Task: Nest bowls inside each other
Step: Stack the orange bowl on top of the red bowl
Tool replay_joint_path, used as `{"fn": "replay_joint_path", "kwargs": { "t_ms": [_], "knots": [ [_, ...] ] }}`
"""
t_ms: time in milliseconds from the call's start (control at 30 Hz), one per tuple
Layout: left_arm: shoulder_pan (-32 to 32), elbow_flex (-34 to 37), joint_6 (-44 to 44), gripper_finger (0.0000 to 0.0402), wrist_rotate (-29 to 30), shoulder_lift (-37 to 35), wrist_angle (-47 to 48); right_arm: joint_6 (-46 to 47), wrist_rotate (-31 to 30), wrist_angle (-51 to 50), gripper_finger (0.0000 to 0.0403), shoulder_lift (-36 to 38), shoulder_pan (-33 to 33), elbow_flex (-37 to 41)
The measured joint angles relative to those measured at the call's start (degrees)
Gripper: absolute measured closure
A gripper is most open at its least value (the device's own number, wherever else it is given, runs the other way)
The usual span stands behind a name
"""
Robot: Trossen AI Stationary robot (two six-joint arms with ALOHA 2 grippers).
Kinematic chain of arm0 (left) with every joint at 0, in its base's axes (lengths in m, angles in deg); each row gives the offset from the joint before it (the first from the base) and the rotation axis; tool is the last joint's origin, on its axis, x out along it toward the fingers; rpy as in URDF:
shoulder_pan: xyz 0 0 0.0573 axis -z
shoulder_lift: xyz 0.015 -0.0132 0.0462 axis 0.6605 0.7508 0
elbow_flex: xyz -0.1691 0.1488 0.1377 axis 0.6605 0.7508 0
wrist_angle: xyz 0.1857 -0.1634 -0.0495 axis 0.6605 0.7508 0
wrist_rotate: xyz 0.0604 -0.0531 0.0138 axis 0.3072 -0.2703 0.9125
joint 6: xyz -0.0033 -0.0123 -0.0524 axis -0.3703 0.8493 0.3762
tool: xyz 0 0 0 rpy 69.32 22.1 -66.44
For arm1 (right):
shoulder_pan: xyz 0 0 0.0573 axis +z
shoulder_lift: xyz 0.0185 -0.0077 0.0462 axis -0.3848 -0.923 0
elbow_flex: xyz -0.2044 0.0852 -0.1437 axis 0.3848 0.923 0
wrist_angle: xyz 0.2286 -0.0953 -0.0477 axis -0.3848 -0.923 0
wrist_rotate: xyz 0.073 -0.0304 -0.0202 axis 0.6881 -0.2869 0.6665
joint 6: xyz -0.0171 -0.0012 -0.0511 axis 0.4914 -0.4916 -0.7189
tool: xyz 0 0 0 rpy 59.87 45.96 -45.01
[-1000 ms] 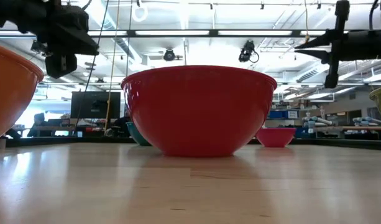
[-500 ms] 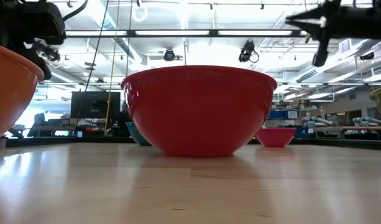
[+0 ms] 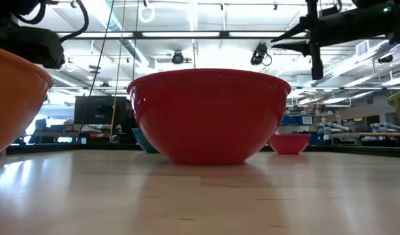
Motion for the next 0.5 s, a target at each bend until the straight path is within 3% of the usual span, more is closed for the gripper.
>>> {"fn": "replay_joint_path", "kwargs": {
  "t_ms": [100, 233, 367, 500],
  "knots": [
    [0.25, 0.01, 2.50, 0.0298, 0.13, 0.99, -1.64, -2.69, 1.82, -0.16, 0.0348, -1.11, -0.66, -1.03],
    [0.14, 0.05, 4.48, 0.0382, 0.35, 1.51, -3.02, -4.45, 2.69, -4.24, 0.0360, -1.19, -1.97, -3.08],
    [-1.76, -3.32, 8.00, 0.0393, 0.12, 1.53, -3.86, -4.27, 4.49, -17.16, 0.0387, -0.46, -4.12, -7.39],
    [-5.75, -14.16, 3.80, 0.0395, 1.87, 1.50, 0.40, -4.19, 11.93, -36.90, 0.0393, -0.99, -7.90, -14.74]
  ]
}}
